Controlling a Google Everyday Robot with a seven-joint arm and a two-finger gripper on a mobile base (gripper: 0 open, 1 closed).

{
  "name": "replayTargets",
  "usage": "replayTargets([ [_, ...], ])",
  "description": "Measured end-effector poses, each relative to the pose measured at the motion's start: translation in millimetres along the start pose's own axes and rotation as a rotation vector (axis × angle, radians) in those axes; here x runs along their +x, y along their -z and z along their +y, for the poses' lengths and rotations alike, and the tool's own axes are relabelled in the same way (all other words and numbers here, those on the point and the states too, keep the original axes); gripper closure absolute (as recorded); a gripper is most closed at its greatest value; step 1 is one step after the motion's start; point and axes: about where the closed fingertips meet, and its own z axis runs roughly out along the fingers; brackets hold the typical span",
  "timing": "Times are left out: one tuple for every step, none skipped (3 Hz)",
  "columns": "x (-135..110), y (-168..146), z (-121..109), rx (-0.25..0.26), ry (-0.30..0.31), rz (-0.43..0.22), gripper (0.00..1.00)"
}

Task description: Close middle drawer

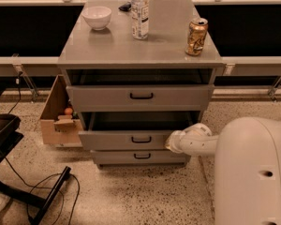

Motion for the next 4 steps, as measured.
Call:
replayTargets([
  [10.8, -1.9, -19.8, 0.001, -0.022, 0.013, 1.0],
  [10.1, -1.2, -28.5, 0.003, 0.018, 0.013, 0.74],
  [10.1, -1.2, -28.4, 0.003, 0.018, 0.013, 0.51],
  [10.1, -1.2, -28.4, 0.003, 0.018, 0.013, 0.28],
])
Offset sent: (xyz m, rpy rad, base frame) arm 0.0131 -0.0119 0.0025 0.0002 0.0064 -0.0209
